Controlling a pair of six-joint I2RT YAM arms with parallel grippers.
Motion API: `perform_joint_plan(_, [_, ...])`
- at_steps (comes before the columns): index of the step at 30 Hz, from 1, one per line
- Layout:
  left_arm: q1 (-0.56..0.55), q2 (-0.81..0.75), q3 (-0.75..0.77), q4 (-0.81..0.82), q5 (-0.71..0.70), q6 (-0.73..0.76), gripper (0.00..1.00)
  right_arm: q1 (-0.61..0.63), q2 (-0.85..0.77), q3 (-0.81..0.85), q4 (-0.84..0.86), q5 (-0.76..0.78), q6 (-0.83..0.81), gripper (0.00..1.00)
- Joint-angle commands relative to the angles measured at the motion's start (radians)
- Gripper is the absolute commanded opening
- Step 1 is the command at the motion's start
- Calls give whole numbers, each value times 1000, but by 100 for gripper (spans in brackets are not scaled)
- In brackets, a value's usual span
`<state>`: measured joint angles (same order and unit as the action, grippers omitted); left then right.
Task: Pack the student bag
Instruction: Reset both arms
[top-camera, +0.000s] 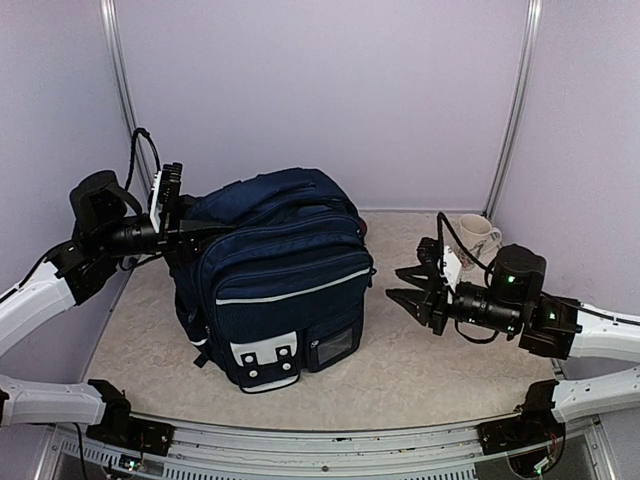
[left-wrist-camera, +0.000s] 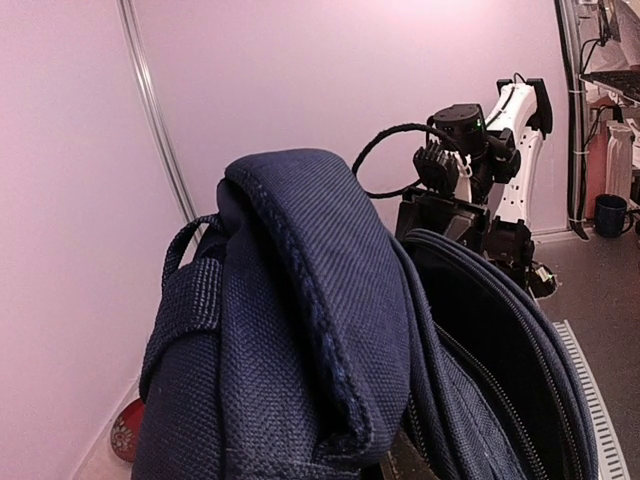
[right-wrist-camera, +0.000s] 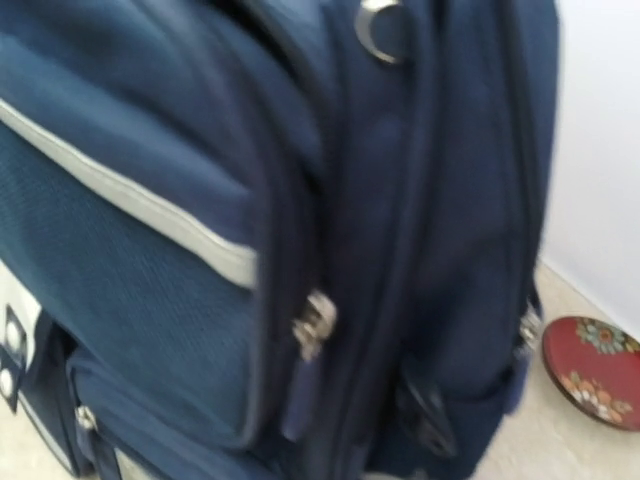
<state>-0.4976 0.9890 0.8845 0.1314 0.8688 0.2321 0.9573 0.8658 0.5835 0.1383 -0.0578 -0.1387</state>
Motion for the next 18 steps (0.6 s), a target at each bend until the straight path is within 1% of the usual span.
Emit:
perform_joint_plan(1, [3, -1, 37, 12, -17, 1, 0, 47, 95, 2, 144, 100, -33, 36])
perform_joint_plan(4, [2, -8, 34, 13, -20, 2, 0, 49, 169, 46, 122, 120, -51, 31])
perform_joint_plan(6, [1, -7, 37, 5, -21, 10, 0, 50, 195, 61, 127, 115, -58, 30])
perform_joint_plan(9, [2, -3, 39, 1, -16, 14, 0, 50, 217, 67, 161, 121, -49, 29])
perform_joint_plan(12, [1, 3, 38, 5, -7, 14, 0, 51, 231, 66, 189, 91, -45, 32])
perform_joint_plan(18, [1, 8, 38, 3, -4, 20, 0, 51, 265, 90, 188, 98, -61, 34])
